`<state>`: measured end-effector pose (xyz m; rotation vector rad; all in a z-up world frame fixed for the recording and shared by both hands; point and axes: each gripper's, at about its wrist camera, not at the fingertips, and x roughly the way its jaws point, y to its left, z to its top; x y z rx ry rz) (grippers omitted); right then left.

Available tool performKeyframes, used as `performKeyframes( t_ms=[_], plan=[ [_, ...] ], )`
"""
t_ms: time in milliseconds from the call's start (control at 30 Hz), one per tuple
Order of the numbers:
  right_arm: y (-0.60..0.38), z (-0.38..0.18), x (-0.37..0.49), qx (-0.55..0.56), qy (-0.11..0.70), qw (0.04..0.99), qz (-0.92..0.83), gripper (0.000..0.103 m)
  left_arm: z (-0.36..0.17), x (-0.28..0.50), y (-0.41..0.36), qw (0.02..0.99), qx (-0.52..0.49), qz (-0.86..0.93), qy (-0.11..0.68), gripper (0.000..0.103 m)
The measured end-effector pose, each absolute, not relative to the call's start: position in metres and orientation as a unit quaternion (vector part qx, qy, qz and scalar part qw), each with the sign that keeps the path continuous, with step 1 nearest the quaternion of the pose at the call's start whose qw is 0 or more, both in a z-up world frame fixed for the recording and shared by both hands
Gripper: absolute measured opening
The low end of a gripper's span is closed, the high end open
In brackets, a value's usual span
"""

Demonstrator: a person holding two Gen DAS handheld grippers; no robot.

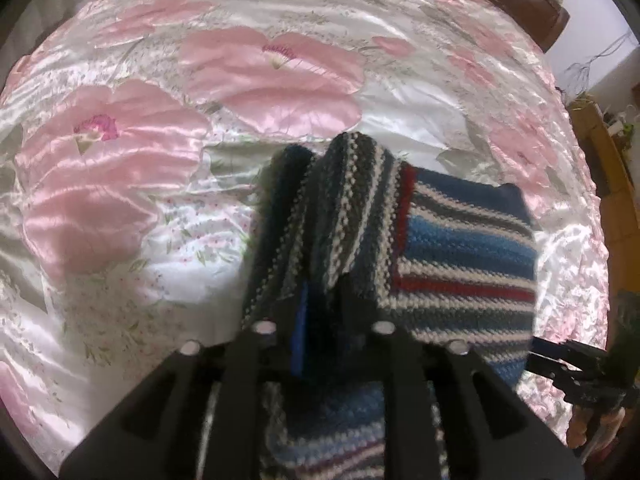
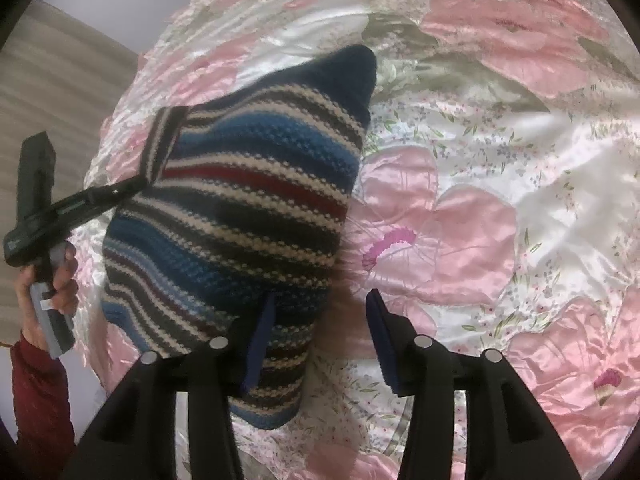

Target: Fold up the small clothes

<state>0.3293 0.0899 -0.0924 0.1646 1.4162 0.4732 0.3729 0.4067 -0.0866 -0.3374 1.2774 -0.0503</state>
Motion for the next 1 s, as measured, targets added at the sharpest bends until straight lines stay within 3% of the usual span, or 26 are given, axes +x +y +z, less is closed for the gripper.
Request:
performKeyframes(
  t_ms=[33,67,133,233,733,833,867,1000],
  plan=[
    [0.089,-0.09,0.33,0.075,0.641,0.733,0.215,0.055,-0.082,0.371,0.407,0.789,-0.153,-0.029,0.594,0.047],
    [0.089,-0.087,0.331,0.077,0.639,0.734,0.215,0.056,-0.077,0.368,0.408,0.791,-0.148,-0.03,0.593,0.076],
    [0.089,-0.084,0.332,0.083,0.637,0.735,0.218,0.062,-0.068,0.362,0.41,0.798,-0.141,-0.032,0.585,0.086],
    [0.093,-0.083,0.335,0.094,0.636,0.733,0.224,0.069,-0.068,0.358,0.411,0.786,-0.15,-0.056,0.596,0.087],
    [0.109,-0.116,0.349,0.145,0.655,0.697,0.253,0.074,-0.127,0.361,0.407,0.738,-0.187,-0.089,0.643,0.086],
    [0.107,-0.127,0.352,0.175,0.661,0.682,0.258,0.075,-0.131,0.362,0.405,0.732,-0.197,-0.096,0.645,0.081],
    [0.106,-0.132,0.353,0.189,0.664,0.675,0.261,0.075,-0.132,0.362,0.406,0.731,-0.199,-0.097,0.646,0.073],
    [0.107,-0.136,0.35,0.204,0.66,0.672,0.266,0.06,-0.134,0.359,0.411,0.731,-0.211,-0.095,0.642,0.055]
  ],
)
